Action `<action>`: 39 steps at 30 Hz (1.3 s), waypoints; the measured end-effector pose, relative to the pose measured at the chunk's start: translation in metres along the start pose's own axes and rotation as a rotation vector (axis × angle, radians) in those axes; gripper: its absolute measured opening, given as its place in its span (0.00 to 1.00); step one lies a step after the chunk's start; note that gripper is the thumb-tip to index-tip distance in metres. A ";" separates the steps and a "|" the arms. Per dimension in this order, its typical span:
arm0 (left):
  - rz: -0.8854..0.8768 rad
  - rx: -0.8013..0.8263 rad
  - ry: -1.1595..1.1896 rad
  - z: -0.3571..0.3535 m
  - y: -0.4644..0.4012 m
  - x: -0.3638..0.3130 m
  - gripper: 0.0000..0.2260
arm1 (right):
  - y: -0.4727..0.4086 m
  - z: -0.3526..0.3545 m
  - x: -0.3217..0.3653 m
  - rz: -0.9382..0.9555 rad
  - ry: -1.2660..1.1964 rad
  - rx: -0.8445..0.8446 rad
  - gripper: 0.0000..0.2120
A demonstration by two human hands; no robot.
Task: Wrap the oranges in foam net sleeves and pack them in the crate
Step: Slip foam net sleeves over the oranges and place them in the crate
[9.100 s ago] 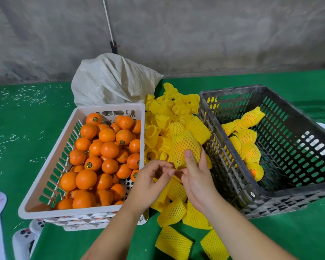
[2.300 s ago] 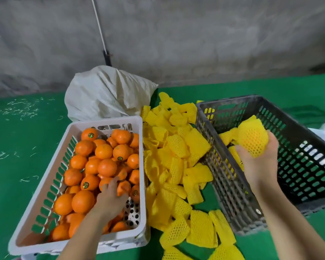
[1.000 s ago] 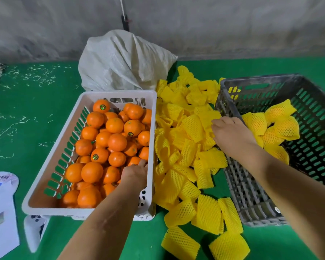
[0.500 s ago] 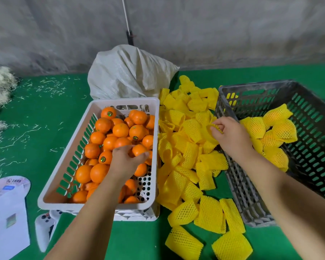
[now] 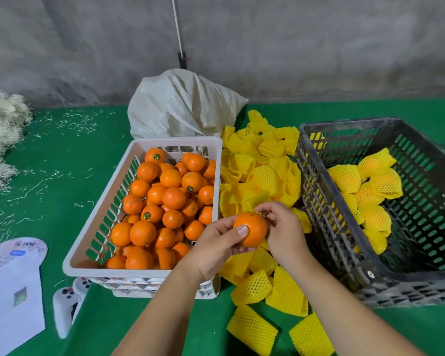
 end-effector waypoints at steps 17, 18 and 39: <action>-0.135 -0.075 0.082 0.011 -0.001 0.001 0.33 | 0.026 0.005 0.039 0.211 0.056 -0.039 0.17; -0.137 -0.067 0.073 0.011 -0.001 0.001 0.33 | 0.025 0.007 0.038 0.216 0.091 -0.048 0.18; -0.311 -0.053 -0.178 0.000 0.008 -0.006 0.35 | 0.047 0.023 0.055 0.376 0.246 -0.223 0.21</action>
Point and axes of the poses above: each hand's wrist, its own y-axis away from the middle knuckle, its own z-axis out of the back of the hand, x = y × z, the point moved 7 cm from there along -y, towards the middle knuckle, and after that the axes turned 12 degrees about y, right-handed, at the moved point
